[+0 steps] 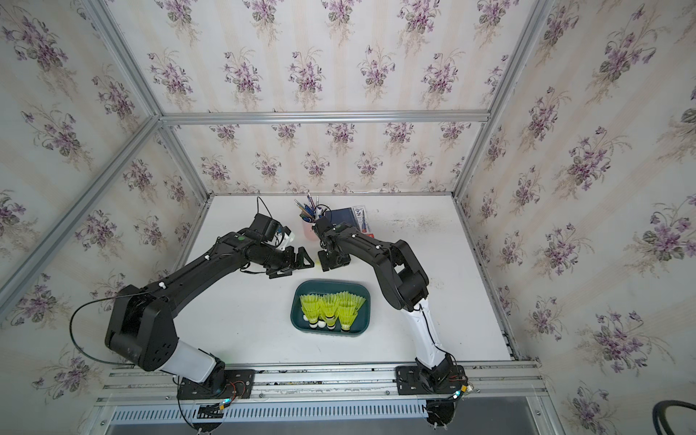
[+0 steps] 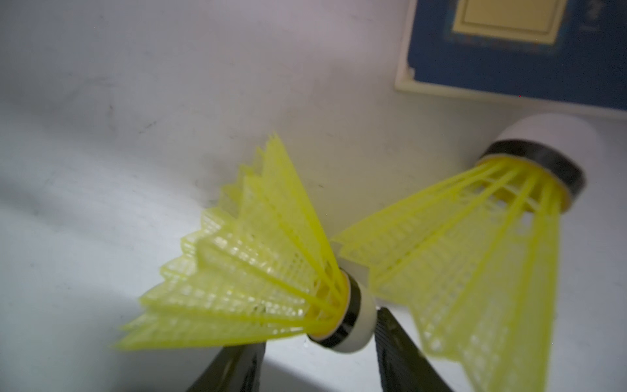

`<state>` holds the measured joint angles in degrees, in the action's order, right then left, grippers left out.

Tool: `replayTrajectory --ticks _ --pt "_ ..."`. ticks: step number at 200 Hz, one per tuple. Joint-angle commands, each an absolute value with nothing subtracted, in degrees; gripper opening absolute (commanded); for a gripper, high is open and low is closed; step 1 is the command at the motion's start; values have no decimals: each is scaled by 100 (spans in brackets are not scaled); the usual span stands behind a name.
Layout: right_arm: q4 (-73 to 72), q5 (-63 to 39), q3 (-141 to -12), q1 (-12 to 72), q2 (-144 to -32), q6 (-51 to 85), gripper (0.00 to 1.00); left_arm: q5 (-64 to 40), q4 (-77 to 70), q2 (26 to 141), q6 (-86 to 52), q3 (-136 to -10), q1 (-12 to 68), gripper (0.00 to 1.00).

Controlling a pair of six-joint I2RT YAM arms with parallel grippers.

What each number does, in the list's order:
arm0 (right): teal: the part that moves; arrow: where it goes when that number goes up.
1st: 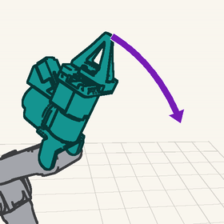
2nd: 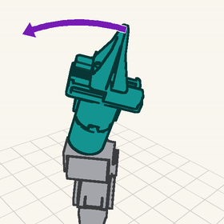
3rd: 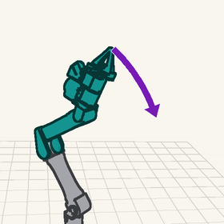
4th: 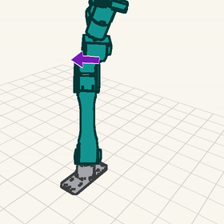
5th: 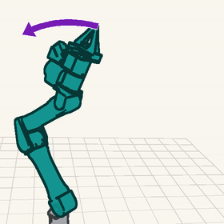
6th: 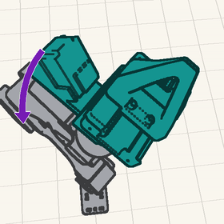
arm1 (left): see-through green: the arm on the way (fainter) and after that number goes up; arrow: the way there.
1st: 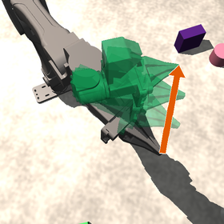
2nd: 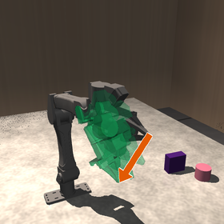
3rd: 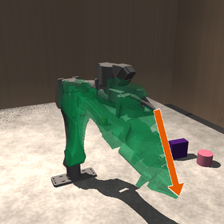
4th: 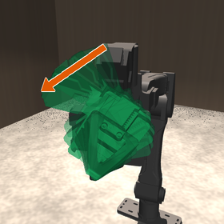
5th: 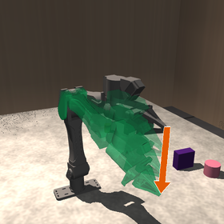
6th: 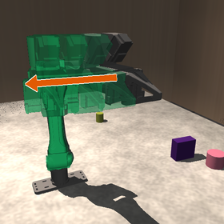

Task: Put the shuttlecocks into the storage box
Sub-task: Pick up the shuttlecock at the center of the board.

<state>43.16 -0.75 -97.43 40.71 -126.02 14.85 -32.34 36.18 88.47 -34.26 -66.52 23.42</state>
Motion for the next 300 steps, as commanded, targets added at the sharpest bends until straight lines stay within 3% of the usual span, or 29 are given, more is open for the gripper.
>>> replayTrajectory --ticks 1,71,136,255,300 --pt "4350 -75 -9812 4109 -12662 1260 55 -3295 3549 8774 -3352 -6610 2338 99" --pt "4554 182 -10163 4355 -12778 961 56 -3303 3560 8730 -3342 -6555 2338 99" --pt "4586 154 -10222 4447 -12857 945 42 -3223 3619 8606 -3319 -6509 2329 99" --pt "4485 486 -10529 4456 -13188 597 43 -3192 3709 8357 -3332 -6336 2304 99" --pt "4439 458 -10522 4456 -13189 624 35 -3188 3700 8385 -3341 -6346 2303 99"
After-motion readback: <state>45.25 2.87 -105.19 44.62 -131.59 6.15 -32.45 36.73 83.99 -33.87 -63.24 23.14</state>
